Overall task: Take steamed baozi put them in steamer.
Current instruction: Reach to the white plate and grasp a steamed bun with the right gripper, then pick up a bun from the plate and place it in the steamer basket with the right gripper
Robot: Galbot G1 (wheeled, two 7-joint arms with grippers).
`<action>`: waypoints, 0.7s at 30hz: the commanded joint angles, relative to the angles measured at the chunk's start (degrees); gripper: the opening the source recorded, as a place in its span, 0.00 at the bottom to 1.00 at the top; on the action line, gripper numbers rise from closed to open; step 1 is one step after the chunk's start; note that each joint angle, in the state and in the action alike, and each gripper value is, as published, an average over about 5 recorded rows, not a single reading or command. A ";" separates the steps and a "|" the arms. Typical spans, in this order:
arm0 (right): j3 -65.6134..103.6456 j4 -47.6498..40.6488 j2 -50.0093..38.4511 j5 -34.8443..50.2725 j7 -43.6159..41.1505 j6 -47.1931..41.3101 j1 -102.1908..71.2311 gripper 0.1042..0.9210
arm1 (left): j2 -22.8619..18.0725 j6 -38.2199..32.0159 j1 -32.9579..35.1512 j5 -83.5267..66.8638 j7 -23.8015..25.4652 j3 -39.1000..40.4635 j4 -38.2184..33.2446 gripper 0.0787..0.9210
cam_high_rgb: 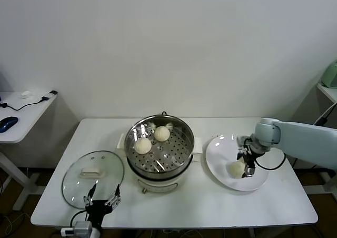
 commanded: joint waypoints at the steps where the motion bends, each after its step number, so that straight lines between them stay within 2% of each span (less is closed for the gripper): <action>1: 2.67 -2.66 1.63 -1.91 1.26 -0.58 -3.86 0.82 | 0.04 -0.01 0.02 0.03 -0.04 0.03 0.01 0.88; 7: 2.81 -1.80 1.50 -1.34 1.26 -0.52 -2.52 0.64 | 0.10 -0.19 0.19 0.04 -0.10 0.08 -0.02 0.88; 11: -0.39 1.24 0.34 -0.12 -0.51 0.22 2.87 0.62 | 0.13 -0.34 0.39 0.22 -0.13 0.12 -0.15 0.88; 15: -6.95 4.52 0.48 1.74 -4.28 3.23 16.08 0.62 | 0.28 -0.42 0.58 0.30 -0.14 0.03 -0.31 0.88; 21: -11.23 6.60 7.24 6.19 -11.02 10.83 35.90 0.62 | 0.56 -0.51 0.56 0.29 -0.15 0.12 -0.49 0.88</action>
